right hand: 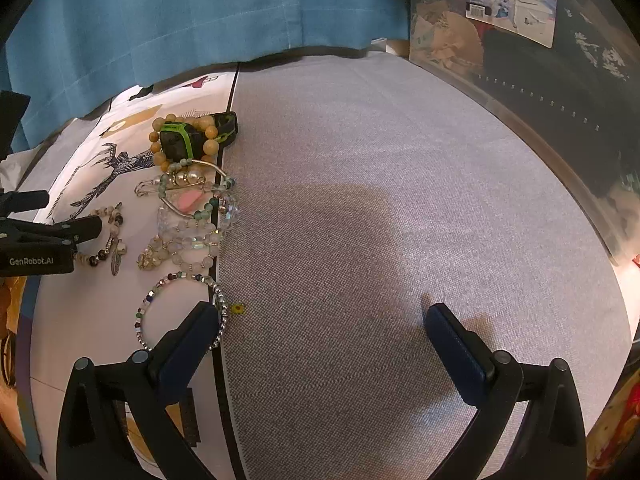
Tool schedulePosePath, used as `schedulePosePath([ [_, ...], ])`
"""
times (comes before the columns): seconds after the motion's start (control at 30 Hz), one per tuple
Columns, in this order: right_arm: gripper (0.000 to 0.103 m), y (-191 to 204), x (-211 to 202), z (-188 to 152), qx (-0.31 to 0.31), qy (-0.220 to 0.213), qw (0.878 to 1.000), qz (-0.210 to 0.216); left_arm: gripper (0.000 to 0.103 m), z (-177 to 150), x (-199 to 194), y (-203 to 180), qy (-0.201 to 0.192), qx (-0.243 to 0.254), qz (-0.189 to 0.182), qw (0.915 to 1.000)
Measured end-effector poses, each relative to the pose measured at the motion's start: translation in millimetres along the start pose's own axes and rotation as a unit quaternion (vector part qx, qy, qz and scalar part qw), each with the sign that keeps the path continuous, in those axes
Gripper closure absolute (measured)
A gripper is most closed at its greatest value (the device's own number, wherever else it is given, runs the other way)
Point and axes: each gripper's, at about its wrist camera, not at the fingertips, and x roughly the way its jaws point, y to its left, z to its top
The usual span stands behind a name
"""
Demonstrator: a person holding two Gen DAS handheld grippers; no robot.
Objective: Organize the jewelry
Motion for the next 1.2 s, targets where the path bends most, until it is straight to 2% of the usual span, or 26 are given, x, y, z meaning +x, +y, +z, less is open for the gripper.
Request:
schedulePosePath([
  [0.03,0.000,1,1,0,-0.001,0.000,1.000,0.001,0.012,0,0,2,0.001,-0.007,-0.017,0.9998],
  [0.1,0.000,1,1,0,-0.001,-0.001,1.000,0.000,0.044,-1,-2,4,-0.001,-0.014,-0.056,0.9983],
  [0.13,0.000,1,2,1,-0.002,0.000,1.000,0.001,0.085,0,-4,2,0.001,-0.014,-0.083,0.9964],
  [0.17,0.007,1,2,0,-0.002,0.001,1.000,0.002,0.097,1,-5,-1,0.011,-0.011,-0.085,0.9963],
  [0.2,0.019,5,-2,-1,-0.012,-0.006,1.000,0.012,0.097,2,-6,-4,0.016,-0.009,-0.080,0.9966],
  [0.23,0.066,9,-7,-2,-0.026,-0.017,0.999,0.021,0.097,1,-8,-5,0.018,-0.010,-0.088,0.9959],
  [0.27,0.098,15,-12,-3,-0.042,-0.023,0.998,0.032,0.097,0,-10,-4,0.020,-0.020,-0.104,0.9942],
  [0.4,0.100,20,-22,-5,-0.026,-0.012,0.997,0.066,0.097,-8,-35,0,-0.001,-0.040,-0.116,0.9924],
  [0.6,0.100,24,-75,1,-0.032,-0.059,0.996,0.060,0.097,-30,-95,5,-0.042,-0.067,-0.136,0.9876],
  [0.8,0.100,30,-126,0,-0.042,-0.084,0.993,0.067,0.097,-54,-157,21,-0.073,-0.093,-0.142,0.9827],
  [1.03,0.100,51,-179,-23,-0.063,-0.094,0.990,0.089,0.097,-105,-227,43,-0.095,-0.116,-0.123,0.9809],
  [1.2,0.100,76,-221,-58,-0.097,-0.095,0.984,0.115,0.097,-156,-266,50,-0.093,-0.128,-0.112,0.9810],
])
